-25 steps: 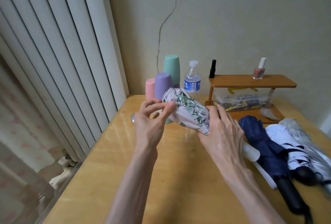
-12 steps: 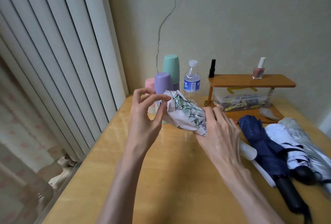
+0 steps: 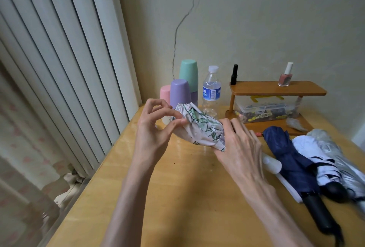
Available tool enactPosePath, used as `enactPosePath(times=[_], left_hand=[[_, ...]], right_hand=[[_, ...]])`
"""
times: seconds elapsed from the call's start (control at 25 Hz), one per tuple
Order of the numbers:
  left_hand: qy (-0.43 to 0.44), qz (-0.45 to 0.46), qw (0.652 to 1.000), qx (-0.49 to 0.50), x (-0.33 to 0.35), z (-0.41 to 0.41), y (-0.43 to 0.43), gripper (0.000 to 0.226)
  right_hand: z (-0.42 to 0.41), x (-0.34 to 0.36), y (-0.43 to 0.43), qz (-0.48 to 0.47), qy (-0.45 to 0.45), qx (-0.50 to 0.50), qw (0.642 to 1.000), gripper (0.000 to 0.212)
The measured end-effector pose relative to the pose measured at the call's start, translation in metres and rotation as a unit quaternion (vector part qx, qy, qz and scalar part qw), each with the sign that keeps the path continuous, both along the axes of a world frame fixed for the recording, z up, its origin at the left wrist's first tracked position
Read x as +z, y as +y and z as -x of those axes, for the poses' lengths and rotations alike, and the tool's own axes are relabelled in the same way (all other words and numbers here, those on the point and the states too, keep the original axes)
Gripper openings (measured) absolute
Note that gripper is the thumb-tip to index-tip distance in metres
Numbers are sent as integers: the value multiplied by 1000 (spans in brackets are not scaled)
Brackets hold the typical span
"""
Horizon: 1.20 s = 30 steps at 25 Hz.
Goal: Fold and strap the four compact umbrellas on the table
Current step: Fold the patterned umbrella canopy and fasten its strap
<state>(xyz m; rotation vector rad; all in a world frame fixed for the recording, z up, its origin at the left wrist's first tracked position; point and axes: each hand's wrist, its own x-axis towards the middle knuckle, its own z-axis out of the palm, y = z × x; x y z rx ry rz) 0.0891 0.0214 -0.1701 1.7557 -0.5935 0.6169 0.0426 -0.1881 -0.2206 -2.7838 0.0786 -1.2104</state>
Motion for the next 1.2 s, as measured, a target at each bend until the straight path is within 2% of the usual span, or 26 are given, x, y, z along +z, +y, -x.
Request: enactPosePath(times=[0.16, 0.36, 0.56, 0.64, 0.8, 0.88, 1.0, 1.04, 1.16, 1.2], left_hand=[[61, 66, 995, -52, -3, -4, 5, 3], [90, 26, 993, -75, 0, -2, 6, 8], [43, -58, 997, -30, 3, 6, -2, 14], [60, -18, 998, -23, 3, 4, 0, 11], [165, 122, 972, -115, 2, 5, 3, 7], [179, 129, 967, -127, 2, 6, 6, 6], [139, 87, 983, -80, 12, 10, 18, 34], [126, 80, 987, -64, 17, 12, 19, 33], [108, 67, 992, -7, 26, 24, 0, 5], [88, 33, 995, 26, 24, 27, -11, 18]], right_hand=[[0, 4, -3, -7, 6, 11, 1000, 68], [2, 8, -3, -29, 10, 30, 999, 63], [2, 7, -4, -18, 10, 32, 999, 64], [1, 8, -3, -13, 16, 31, 999, 65], [3, 13, -1, -15, 2, 5, 1000, 67], [2, 11, -1, -40, -8, -2, 999, 67], [0, 9, -10, -94, 4, -5, 996, 68], [-1, 8, -15, -90, 1, -12, 996, 69], [-1, 6, -14, -49, -13, -16, 999, 76], [0, 6, -8, -41, -15, -12, 999, 79]])
